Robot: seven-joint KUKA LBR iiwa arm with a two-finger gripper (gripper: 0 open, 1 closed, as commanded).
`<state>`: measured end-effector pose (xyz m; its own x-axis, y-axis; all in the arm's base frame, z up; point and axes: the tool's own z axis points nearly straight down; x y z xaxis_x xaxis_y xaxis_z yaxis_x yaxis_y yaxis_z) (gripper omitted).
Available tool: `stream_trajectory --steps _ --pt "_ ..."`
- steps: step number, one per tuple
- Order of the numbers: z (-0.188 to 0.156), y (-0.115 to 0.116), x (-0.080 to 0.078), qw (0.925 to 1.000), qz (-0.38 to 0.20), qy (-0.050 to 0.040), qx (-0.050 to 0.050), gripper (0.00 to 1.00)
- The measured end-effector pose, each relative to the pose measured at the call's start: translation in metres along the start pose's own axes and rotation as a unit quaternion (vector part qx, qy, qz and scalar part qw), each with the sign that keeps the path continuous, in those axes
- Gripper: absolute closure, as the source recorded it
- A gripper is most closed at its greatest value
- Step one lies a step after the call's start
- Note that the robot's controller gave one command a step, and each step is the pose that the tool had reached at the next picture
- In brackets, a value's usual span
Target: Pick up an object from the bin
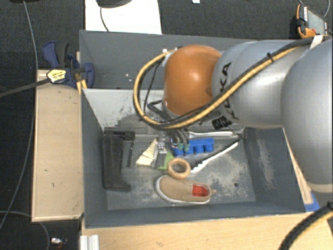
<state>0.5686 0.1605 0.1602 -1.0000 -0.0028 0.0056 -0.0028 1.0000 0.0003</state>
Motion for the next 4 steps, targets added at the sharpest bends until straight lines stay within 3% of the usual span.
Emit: stream_trajectory --steps 1,2,3,4 --pt "-0.005 -0.001 -0.002 1.0 0.003 -0.004 -0.001 0.0" --pt "0.09 -0.018 -0.001 0.9976 -0.069 -0.0044 -0.001 0.0" --pt "-0.002 -0.014 -0.002 0.9956 -0.093 -0.0107 -0.001 0.0" --pt "0.081 -0.019 0.002 0.9975 -0.071 -0.0007 -0.001 0.0"
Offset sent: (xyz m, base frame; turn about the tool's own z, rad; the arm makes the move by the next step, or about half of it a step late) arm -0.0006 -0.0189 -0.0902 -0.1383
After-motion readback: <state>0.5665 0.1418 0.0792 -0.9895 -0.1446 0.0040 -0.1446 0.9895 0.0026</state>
